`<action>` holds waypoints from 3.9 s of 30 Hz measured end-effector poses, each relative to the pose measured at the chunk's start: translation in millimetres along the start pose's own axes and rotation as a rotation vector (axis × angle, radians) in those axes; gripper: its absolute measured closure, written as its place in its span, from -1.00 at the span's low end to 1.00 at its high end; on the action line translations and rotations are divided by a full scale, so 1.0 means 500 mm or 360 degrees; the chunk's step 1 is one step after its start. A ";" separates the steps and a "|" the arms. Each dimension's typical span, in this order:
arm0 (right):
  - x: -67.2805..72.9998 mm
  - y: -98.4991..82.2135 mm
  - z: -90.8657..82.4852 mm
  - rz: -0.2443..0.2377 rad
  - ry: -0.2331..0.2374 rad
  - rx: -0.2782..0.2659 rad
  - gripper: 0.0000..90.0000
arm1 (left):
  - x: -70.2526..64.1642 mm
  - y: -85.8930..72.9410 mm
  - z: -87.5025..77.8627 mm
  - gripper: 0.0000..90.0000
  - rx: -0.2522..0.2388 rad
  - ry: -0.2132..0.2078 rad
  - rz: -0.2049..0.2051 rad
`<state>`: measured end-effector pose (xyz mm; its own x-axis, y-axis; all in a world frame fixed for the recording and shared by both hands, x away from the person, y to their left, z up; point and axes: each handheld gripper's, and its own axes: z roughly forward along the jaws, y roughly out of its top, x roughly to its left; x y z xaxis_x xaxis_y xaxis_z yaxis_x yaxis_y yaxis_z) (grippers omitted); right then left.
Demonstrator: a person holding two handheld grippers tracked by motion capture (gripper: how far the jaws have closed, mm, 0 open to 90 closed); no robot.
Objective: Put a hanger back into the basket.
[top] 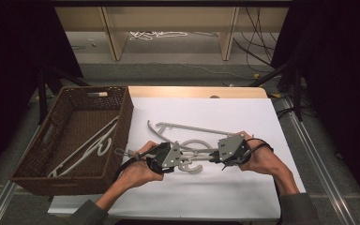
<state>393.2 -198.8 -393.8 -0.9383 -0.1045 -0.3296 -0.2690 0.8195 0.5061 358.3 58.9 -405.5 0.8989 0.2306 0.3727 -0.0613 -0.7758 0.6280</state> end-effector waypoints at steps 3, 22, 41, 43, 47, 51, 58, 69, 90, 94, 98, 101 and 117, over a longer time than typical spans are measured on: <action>0.001 0.000 -0.011 0.0030 -0.0042 -0.0051 0.76 | 0.003 -0.001 -0.006 0.69 -0.0035 -0.0072 -0.0057; -0.004 0.017 -0.058 0.0534 -0.0416 -0.0215 -0.09 | 0.051 -0.007 -0.064 0.77 -0.0127 -0.0149 -0.0488; 0.042 0.011 -0.097 0.0869 -0.0645 -0.0434 -0.48 | 0.193 0.004 -0.251 0.77 -0.0275 0.0077 -0.0765; 0.045 0.008 -0.094 0.0884 -0.0647 -0.0450 -0.48 | 0.206 -0.005 -0.282 0.77 -0.0261 0.0123 -0.0773; 0.048 0.001 -0.090 0.0907 -0.0635 -0.0454 -0.49 | 0.229 -0.031 -0.334 0.77 -0.0226 0.0225 -0.0784; 0.052 -0.005 -0.084 0.0918 -0.0630 -0.0454 -0.50 | 0.246 -0.071 -0.365 0.77 -0.0157 0.0328 -0.0793; 0.059 -0.018 -0.071 0.0979 -0.0652 -0.0488 -0.55 | 0.264 -0.146 -0.390 0.77 -0.0085 0.0451 -0.0854; 0.067 -0.030 -0.055 0.1023 -0.0634 -0.0476 -0.60 | 0.286 -0.259 -0.412 0.77 -0.0050 0.0596 -0.0909; 0.073 -0.040 -0.044 0.1046 -0.0624 -0.0467 -0.60 | 0.269 -0.368 -0.434 0.77 0.0041 0.0709 -0.0968; 0.074 -0.042 -0.043 0.1057 -0.0616 -0.0464 -0.60 | 0.267 -0.383 -0.436 0.77 0.0099 0.0708 -0.0961; 0.074 -0.045 -0.044 0.1067 -0.0614 -0.0462 -0.60 | 0.262 -0.393 -0.436 0.77 0.0144 0.0696 -0.0940; 0.074 -0.047 -0.041 0.1068 -0.0628 -0.0465 -0.60 | 0.257 -0.397 -0.428 0.77 0.0181 0.0694 -0.0929; 0.074 -0.054 -0.032 0.1067 -0.0596 -0.0457 -0.60 | 0.227 -0.396 -0.317 0.77 0.0412 0.0582 -0.0802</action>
<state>362.2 -233.6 -407.0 -0.7985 0.5931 -0.1034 0.2303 0.4596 0.8577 403.6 332.0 -379.3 0.5827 0.7500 0.3131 0.4742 -0.6266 0.6185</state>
